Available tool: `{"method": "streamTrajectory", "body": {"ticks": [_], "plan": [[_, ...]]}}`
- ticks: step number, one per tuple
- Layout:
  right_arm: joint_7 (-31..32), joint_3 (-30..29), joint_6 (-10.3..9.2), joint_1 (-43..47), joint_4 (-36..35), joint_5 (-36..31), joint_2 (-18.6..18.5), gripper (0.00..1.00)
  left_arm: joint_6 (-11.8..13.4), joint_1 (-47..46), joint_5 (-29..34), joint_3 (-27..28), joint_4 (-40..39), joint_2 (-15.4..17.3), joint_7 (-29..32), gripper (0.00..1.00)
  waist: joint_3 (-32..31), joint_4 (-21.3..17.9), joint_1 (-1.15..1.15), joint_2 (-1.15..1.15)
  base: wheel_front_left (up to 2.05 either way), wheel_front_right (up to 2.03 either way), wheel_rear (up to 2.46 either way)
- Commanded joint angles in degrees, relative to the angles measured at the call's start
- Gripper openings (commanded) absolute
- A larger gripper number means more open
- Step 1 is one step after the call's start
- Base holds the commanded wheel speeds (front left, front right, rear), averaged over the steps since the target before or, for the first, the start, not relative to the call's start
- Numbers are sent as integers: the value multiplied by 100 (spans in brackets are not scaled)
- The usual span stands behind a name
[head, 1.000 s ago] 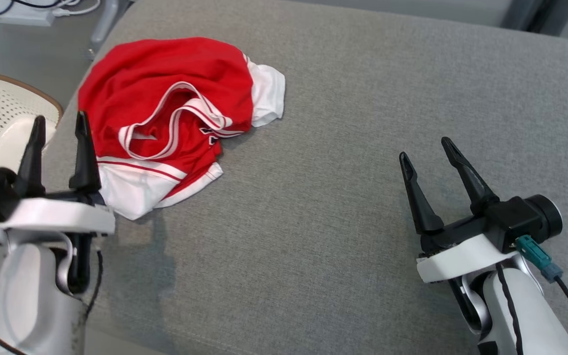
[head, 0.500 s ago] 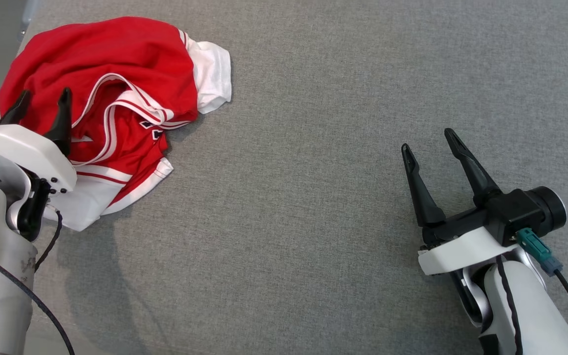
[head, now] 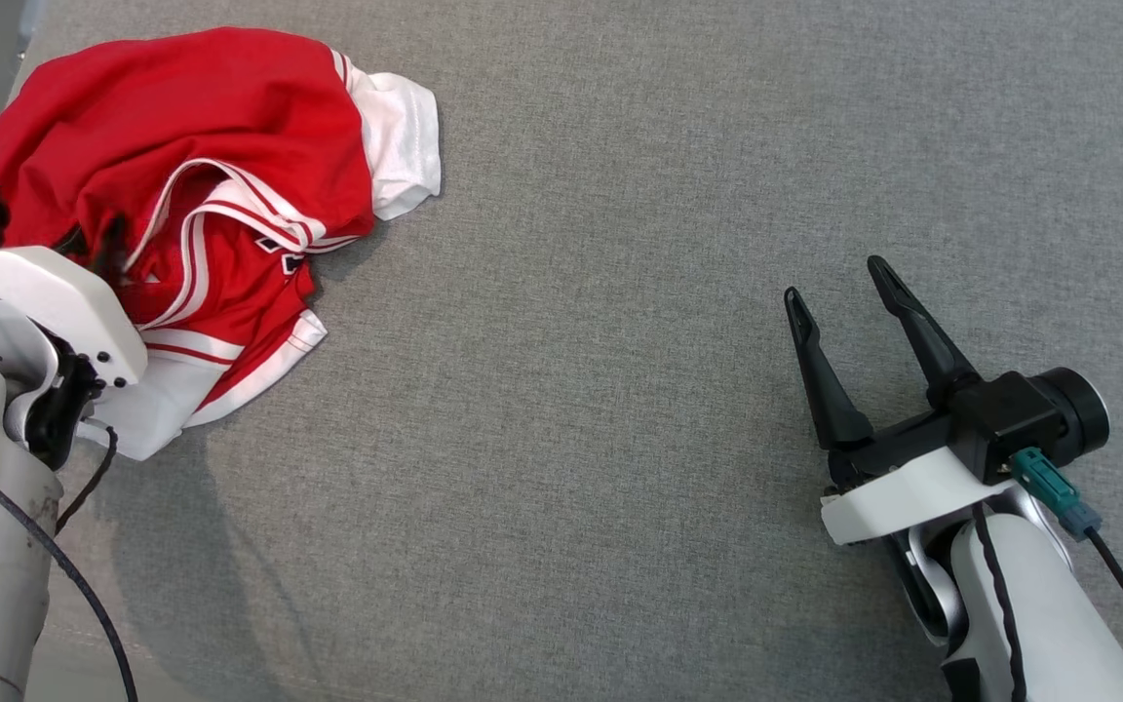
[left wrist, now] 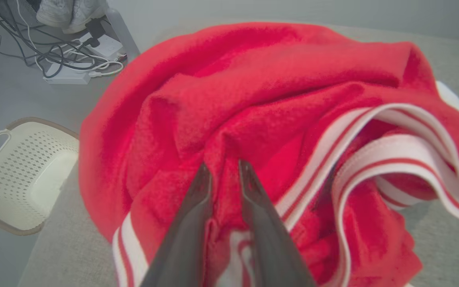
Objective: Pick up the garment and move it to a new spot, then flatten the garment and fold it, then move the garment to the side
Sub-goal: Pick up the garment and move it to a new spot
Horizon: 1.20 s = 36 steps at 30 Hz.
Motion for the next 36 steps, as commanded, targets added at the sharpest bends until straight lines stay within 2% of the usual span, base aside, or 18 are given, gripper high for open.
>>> {"method": "streamTrajectory", "body": {"ticks": [1,8,12,18,23,30,36], "plan": [[-13,-12,-2,-44,13,-5,-22,100,-4,-142,-38,-16,7,103,-88,0,-9,7,0,0,0,0,0],[-13,9,-2,-3,133,44,-18,100,-5,-264,-219,-1,135,202,-679,0,-186,34,0,0,0,0,0],[-13,46,-2,28,157,82,-15,100,69,-368,-310,176,127,234,-1242,0,-386,40,0,0,0,0,0],[-13,112,-2,119,174,265,-13,100,10,-481,-594,363,-213,205,-1807,0,-829,-10,0,0,0,0,0],[-13,156,-2,201,179,421,-13,100,-1,-482,-733,474,-715,275,-2005,0,-1171,-110,0,0,0,0,0],[-13,140,-2,388,134,654,-14,100,104,-319,-762,714,-2029,270,-2126,0,-1660,-407,0,0,0,0,0],[-13,82,-2,493,80,771,-14,100,398,-100,-886,734,-3368,220,-1792,0,-1891,-822,0,0,0,0,0]]}}
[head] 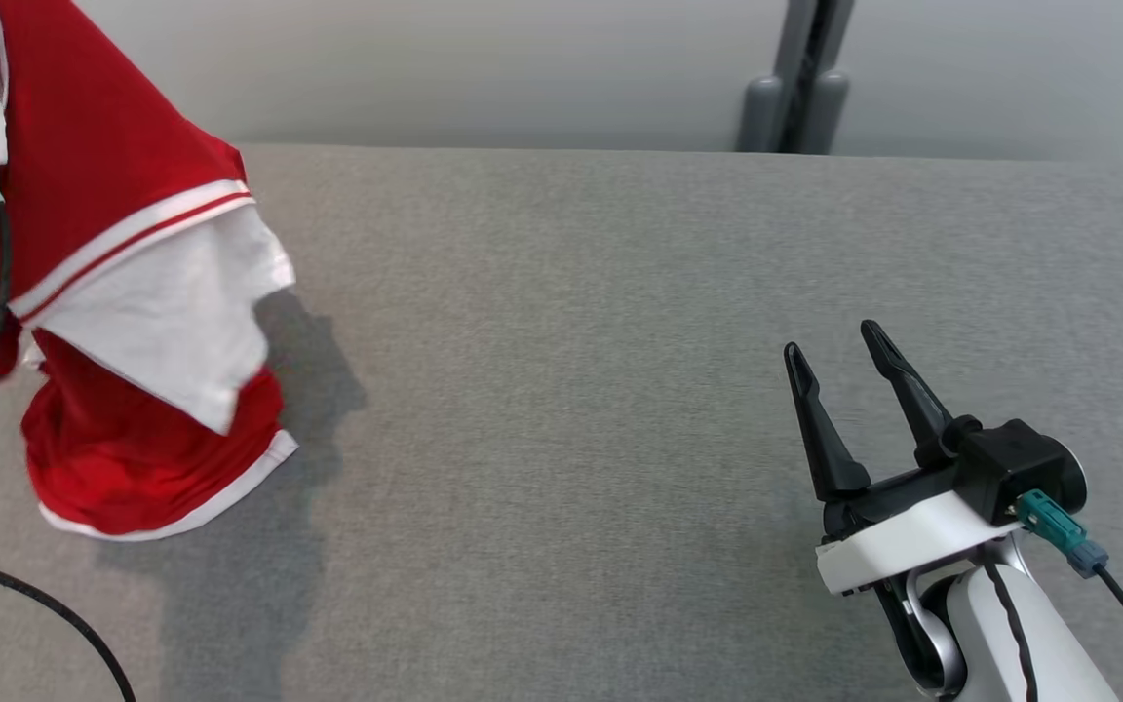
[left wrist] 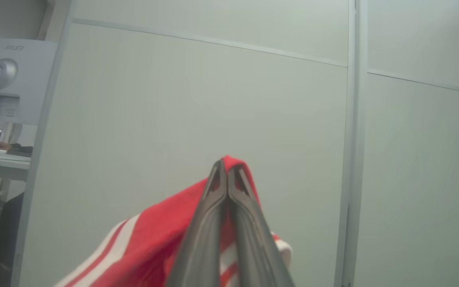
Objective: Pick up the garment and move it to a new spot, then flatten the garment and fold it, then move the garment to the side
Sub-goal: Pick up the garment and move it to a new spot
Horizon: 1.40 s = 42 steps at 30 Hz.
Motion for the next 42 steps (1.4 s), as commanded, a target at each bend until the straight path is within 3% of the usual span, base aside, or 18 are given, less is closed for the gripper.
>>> {"method": "streamTrajectory", "body": {"ticks": [1,8,13,22,27,30,34,42], "plan": [[-13,-22,-2,52,-20,34,-26,100,75,110,-71,-9,-217,5,141,0,-112,-222,0,0,0,0,0],[-13,-76,-2,106,-89,89,-25,100,273,366,-219,-227,-1342,-99,808,0,-103,-687,0,0,0,0,0],[-12,-108,-2,55,-158,175,-24,100,390,510,-347,-489,-1914,-356,1124,0,-62,-1064,0,0,0,0,0],[-12,-99,-2,67,-186,367,-24,100,566,539,-364,-1427,-2277,-1345,1314,0,-11,-1715,0,0,0,0,0],[-13,-138,-2,2,-197,465,-26,100,641,467,-435,-2109,-2182,-1752,1074,0,15,-2024,0,0,0,0,0],[-13,-159,-1,-24,-214,490,-23,100,760,399,-595,-2423,-2082,-1810,868,0,48,-2147,0,0,0,0,0],[-13,-156,-1,-12,-229,514,-22,100,962,345,-723,-2433,-1685,-1821,628,0,84,-2190,0,0,0,0,0],[-13,-95,-2,3,-264,470,-22,100,1163,621,-389,-2273,412,-1370,259,0,248,-2094,0,0,0,0,0]]}}
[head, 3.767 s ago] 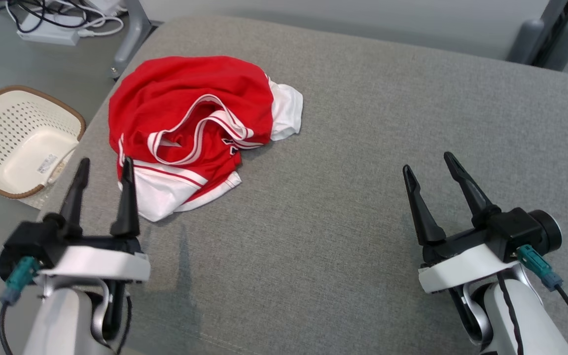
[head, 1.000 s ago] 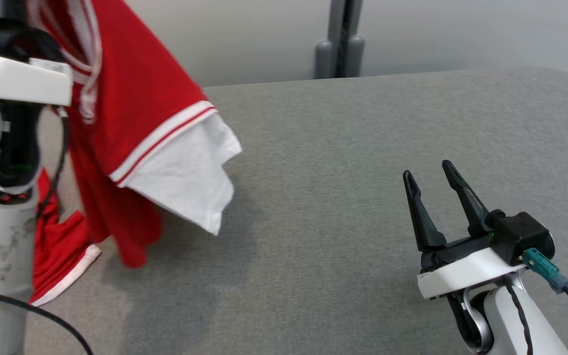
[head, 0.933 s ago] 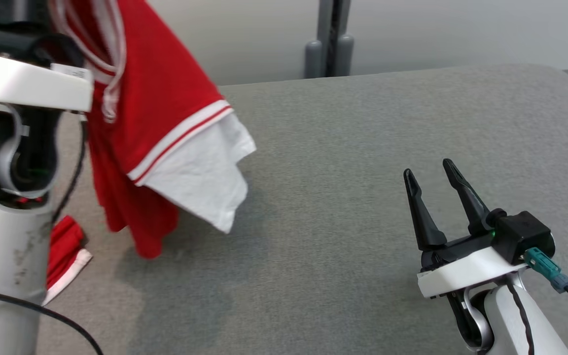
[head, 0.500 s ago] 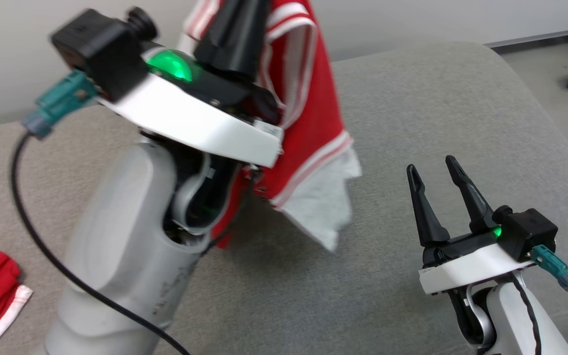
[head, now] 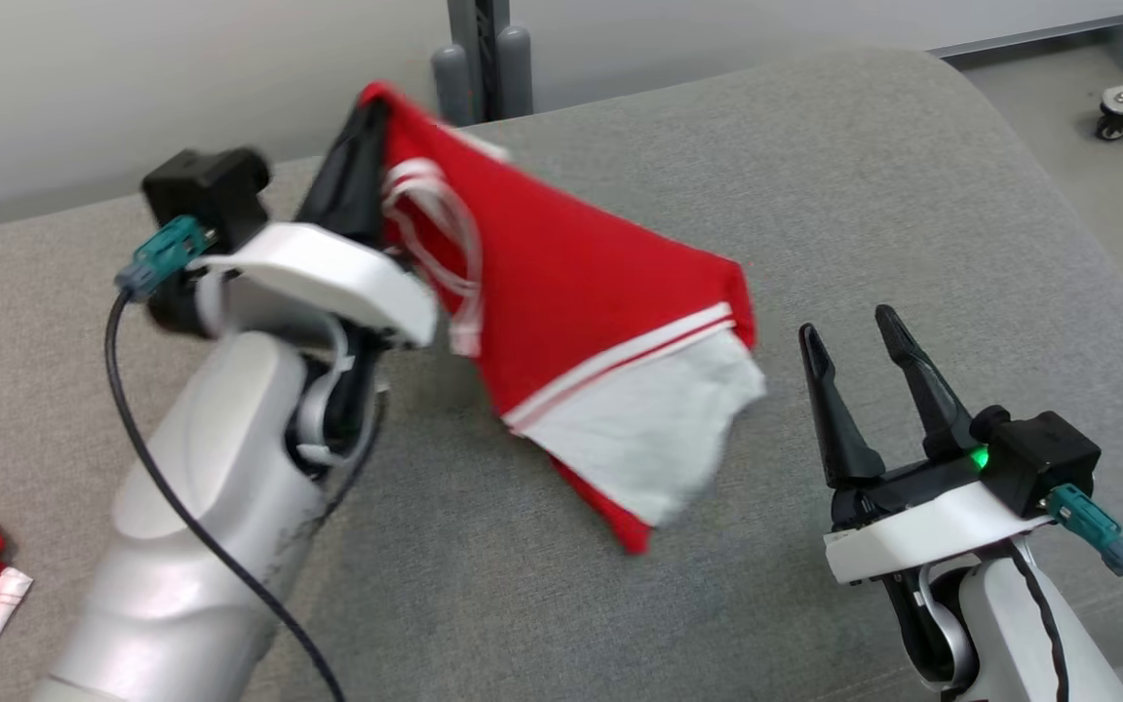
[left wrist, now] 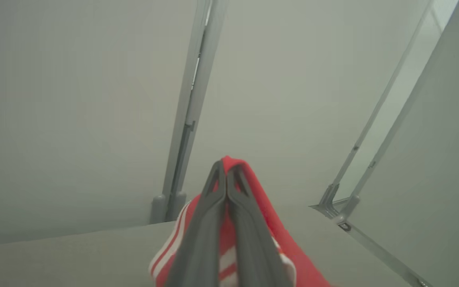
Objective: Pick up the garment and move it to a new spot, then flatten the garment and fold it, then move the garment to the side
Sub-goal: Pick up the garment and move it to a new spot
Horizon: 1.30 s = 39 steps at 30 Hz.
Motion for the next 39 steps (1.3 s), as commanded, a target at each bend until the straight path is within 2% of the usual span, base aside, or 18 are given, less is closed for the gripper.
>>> {"method": "streamTrajectory", "body": {"ticks": [1,4,5,6,7,12,16,22,27,30,33,39], "plan": [[-12,-10,-2,-29,-16,-18,-31,100,39,12,65,52,188,83,-97,0,41,51,0,0,0,0,0],[-12,0,-1,-76,-9,-69,-28,100,63,73,43,185,960,193,-276,0,89,143,0,0,0,0,0],[-12,-4,-2,-79,-4,-77,-28,100,51,88,14,227,1189,212,-309,11,95,179,0,0,0,0,0],[-11,-3,-1,-79,1,-99,-28,100,44,98,-4,244,1433,236,-332,46,102,218,0,0,0,0,0],[-11,-12,-2,-81,5,-123,-28,100,5,94,8,228,1647,249,-338,100,108,259,0,0,0,0,0],[-12,7,-1,-90,49,-203,-27,100,-222,1,-143,445,2296,250,-513,100,72,480,0,0,0,0,0],[-12,80,-2,-30,84,-273,-27,100,-418,24,-218,774,2319,316,-618,100,-12,657,0,0,0,0,0],[-12,36,-2,78,114,-363,-28,100,-830,575,388,1468,1187,531,-624,100,-160,933,0,0,0,0,0],[-12,24,-1,145,126,-473,-30,100,-983,1439,1154,1961,70,498,-623,100,-261,1142,0,0,0,0,0],[-12,31,-2,214,139,-616,-27,100,-1063,1981,1599,2236,-475,354,-623,100,-302,1301,0,0,0,0,0],[-12,99,-2,305,217,-834,-31,100,-1141,2510,1928,2442,-844,71,-624,100,-330,1429,0,0,0,0,0],[-12,-50,-2,502,336,-992,-34,100,-1288,3144,2398,2602,-1246,-258,-624,100,-337,1617,0,0,0,0,0]]}}
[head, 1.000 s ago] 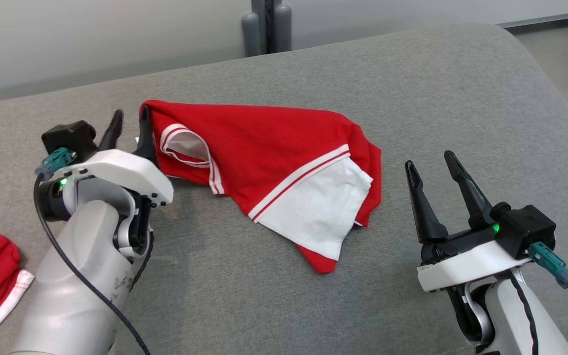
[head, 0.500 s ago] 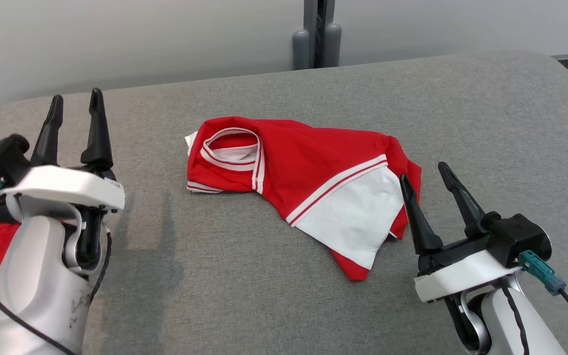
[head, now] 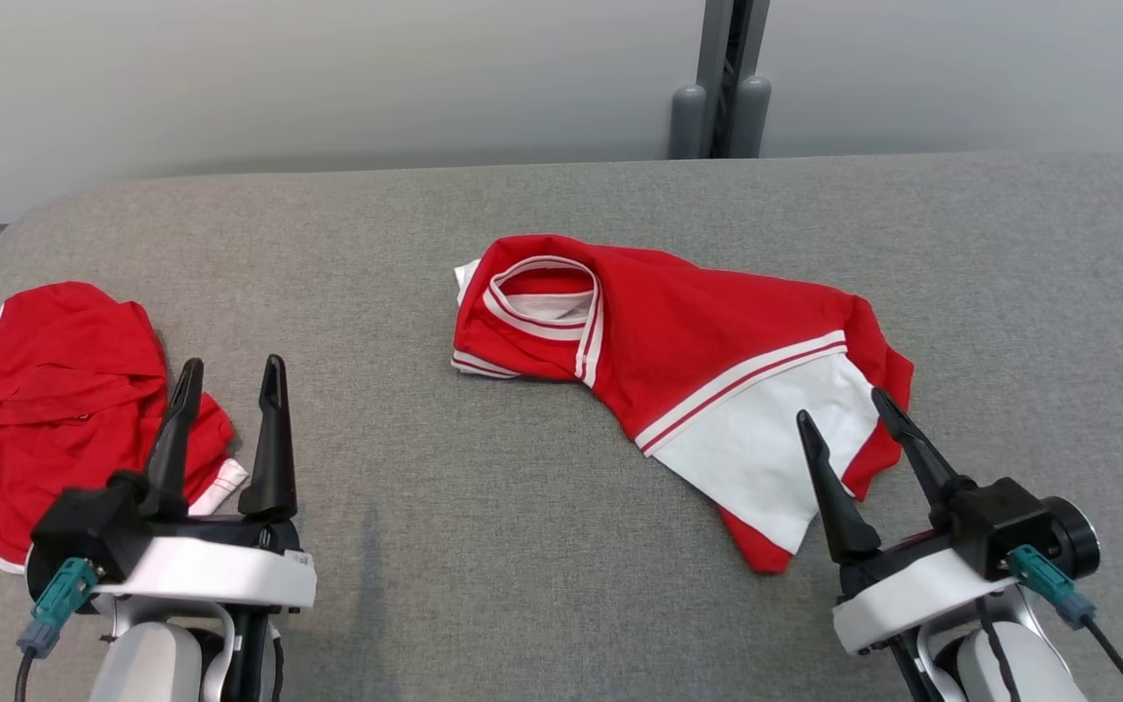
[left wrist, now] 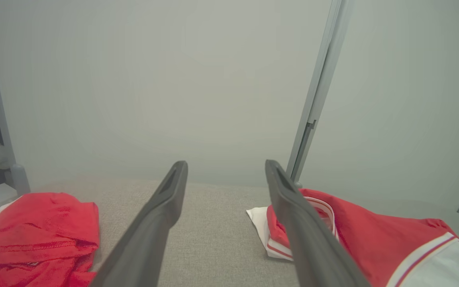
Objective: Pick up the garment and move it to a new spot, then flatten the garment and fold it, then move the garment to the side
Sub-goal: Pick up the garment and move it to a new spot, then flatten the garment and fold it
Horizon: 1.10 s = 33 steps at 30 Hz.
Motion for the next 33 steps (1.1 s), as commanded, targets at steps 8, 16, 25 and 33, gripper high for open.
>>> {"method": "streamTrajectory", "body": {"ticks": [8,16,25,33], "plan": [[-13,-488,-2,170,245,363,-39,100,-99,397,10,84,-264,-180,-18,100,47,159,0,0,0,0,0],[-13,-1098,-2,-200,857,463,-41,100,-87,129,-44,-379,-171,-181,-18,100,286,410,0,0,0,0,0],[-12,-1384,-2,-562,1423,591,-40,100,-93,62,-16,-424,-126,-180,-18,100,525,629,0,0,0,0,0],[-13,-1181,-2,-642,1402,813,-41,0,-70,19,-42,-373,-107,-180,-18,100,477,669,0,0,0,0,0]]}}
